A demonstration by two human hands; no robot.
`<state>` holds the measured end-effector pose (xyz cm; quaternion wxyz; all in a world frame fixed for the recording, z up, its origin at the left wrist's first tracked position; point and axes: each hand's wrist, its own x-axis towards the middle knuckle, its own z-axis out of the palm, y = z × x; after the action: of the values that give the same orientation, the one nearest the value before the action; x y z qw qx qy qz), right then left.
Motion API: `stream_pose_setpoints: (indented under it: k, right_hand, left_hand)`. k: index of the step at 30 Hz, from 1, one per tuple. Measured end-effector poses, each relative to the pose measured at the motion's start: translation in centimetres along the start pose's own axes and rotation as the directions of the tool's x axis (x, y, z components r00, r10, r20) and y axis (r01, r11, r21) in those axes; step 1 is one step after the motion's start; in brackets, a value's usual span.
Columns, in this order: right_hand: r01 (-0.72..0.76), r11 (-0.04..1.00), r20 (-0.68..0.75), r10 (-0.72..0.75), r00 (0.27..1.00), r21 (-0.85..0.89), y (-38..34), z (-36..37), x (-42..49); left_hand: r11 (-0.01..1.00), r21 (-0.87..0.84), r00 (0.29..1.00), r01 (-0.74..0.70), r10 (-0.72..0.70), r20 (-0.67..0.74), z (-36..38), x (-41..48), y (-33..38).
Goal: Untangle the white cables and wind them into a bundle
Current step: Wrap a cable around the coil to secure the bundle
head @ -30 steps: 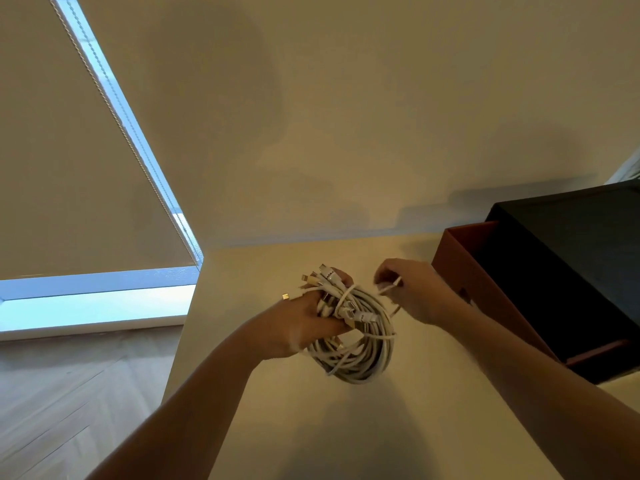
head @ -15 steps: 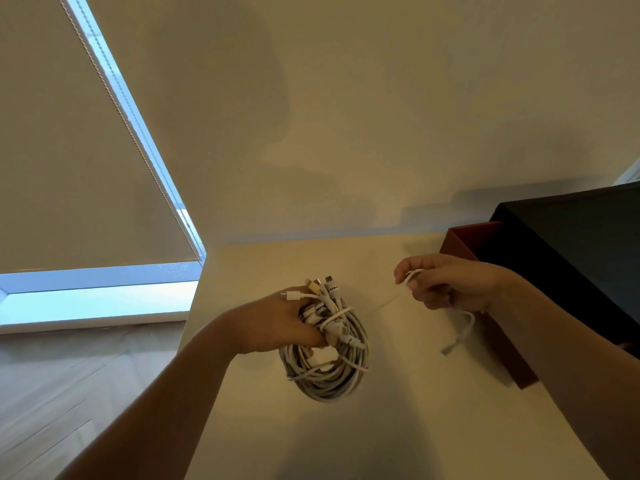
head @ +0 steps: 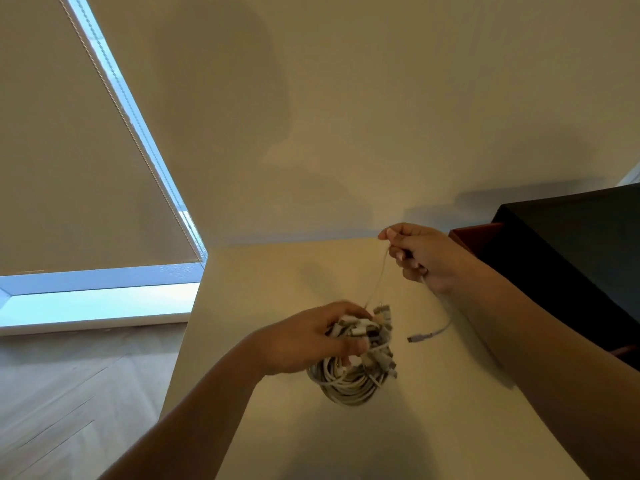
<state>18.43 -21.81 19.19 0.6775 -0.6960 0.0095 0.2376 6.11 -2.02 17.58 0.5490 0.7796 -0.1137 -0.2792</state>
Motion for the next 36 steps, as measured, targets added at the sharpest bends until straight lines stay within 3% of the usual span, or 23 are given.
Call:
stream_pose_setpoints:
  k: [8, 11, 16, 21, 23, 27, 30, 32, 36]
  right_hand:
    - [0.219, 0.976, -0.031, -0.219, 0.975, -0.001, -1.9, 0.9, -2.3]
    - [0.337, 0.939, 0.004, -0.337, 0.941, -0.073, -1.8, 1.9, -4.1]
    - [0.573, 0.714, 0.178, -0.553, 0.814, -0.403, 0.0, 4.7, -8.1]
    - [0.577, 0.492, 0.288, -0.543, 0.789, -0.652, 1.9, 6.1, -10.6]
    - [0.562, 0.526, 0.271, -0.530, 0.803, -0.638, 3.0, 6.7, -10.6]
    - [0.490, 0.708, 0.119, -0.505, 0.855, -0.509, 5.2, 7.2, -9.5]
    - [0.464, 0.694, 0.080, -0.510, 0.857, -0.550, 6.1, 7.3, -8.8]
    - [0.459, 0.614, 0.098, -0.528, 0.843, -0.642, 6.3, 7.3, -8.6]
    - [0.474, 0.356, 0.203, -0.586, 0.784, -0.805, 5.9, 7.7, -9.1]
  left_hand:
    - [0.968, -0.249, 0.964, -0.004, -0.062, -0.257, 0.4, 0.7, -2.4]
    - [0.972, -0.234, 0.945, -0.004, -0.073, -0.318, 0.8, 1.3, -2.8]
    - [0.949, -0.315, 0.897, -0.012, -0.129, -0.423, 1.1, 2.1, -2.5]
    - [0.897, -0.435, 0.875, -0.083, -0.144, -0.462, 0.4, 2.3, -1.3]
    - [0.855, -0.504, 0.875, -0.121, -0.147, -0.461, 0.1, 2.3, -1.0]
    - [0.763, -0.619, 0.898, -0.189, -0.120, -0.423, -0.3, 2.1, -0.6]
    - [0.703, -0.681, 0.915, -0.206, -0.108, -0.388, -0.1, 1.9, 0.2]
    - [0.637, -0.745, 0.935, -0.196, -0.108, -0.338, -0.1, 1.6, 0.5]
    - [0.526, -0.820, 0.951, -0.226, -0.062, -0.302, -0.4, 1.0, 0.9]
